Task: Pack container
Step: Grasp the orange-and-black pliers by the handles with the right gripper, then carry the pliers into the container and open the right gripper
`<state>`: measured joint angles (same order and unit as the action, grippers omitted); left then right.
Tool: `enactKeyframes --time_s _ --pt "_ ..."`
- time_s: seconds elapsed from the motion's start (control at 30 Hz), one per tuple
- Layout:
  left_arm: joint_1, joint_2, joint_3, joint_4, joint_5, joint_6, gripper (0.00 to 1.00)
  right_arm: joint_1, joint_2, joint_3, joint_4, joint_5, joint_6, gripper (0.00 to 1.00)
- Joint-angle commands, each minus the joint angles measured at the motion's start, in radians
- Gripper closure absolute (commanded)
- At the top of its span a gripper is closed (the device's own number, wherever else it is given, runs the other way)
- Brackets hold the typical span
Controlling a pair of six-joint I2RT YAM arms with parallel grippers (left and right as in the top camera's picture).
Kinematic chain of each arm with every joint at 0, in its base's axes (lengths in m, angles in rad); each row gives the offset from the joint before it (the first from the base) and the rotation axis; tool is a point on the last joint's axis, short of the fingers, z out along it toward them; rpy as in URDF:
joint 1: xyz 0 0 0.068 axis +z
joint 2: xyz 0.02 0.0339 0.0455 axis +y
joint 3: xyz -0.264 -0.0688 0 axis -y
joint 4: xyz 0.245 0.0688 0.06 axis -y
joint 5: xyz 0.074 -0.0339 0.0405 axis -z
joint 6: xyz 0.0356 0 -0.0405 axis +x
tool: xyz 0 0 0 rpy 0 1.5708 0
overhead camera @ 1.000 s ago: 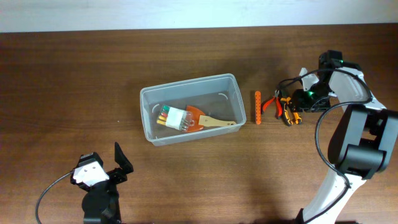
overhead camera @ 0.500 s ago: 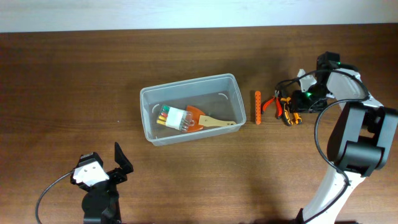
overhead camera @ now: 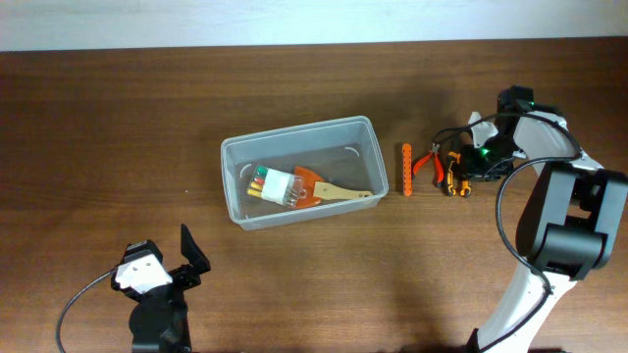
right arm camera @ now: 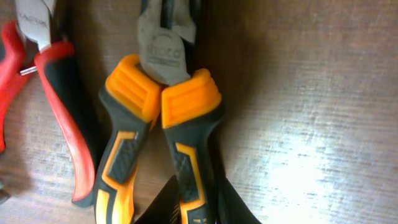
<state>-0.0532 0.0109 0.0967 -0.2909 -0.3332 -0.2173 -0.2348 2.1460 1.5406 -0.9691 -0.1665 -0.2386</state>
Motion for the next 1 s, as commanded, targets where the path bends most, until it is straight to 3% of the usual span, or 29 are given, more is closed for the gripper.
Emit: enactKeyframes --time_s 0.0,0.33,0.63,0.77,0.97 --pt "-0.004 -0.005 -0.004 -0.001 -0.004 0.009 0.01 -0.015 -0.005 0.106 -0.053 -0.007 0.039 0.83" --pt "-0.004 -0.005 -0.004 -0.001 -0.004 0.009 0.01 0.056 -0.058 0.554 -0.258 -0.182 0.087 0.96" --pt "-0.004 -0.005 -0.004 -0.001 -0.004 0.009 0.01 0.338 -0.069 0.669 -0.34 -0.185 0.023 0.96" --pt "-0.004 -0.005 -0.004 -0.001 -0.004 0.009 0.01 0.5 -0.069 0.669 -0.344 -0.181 -0.109 0.96" --pt "-0.004 -0.005 -0.004 -0.001 -0.004 0.009 0.01 0.705 -0.049 0.661 -0.358 -0.114 -0.537 0.96"
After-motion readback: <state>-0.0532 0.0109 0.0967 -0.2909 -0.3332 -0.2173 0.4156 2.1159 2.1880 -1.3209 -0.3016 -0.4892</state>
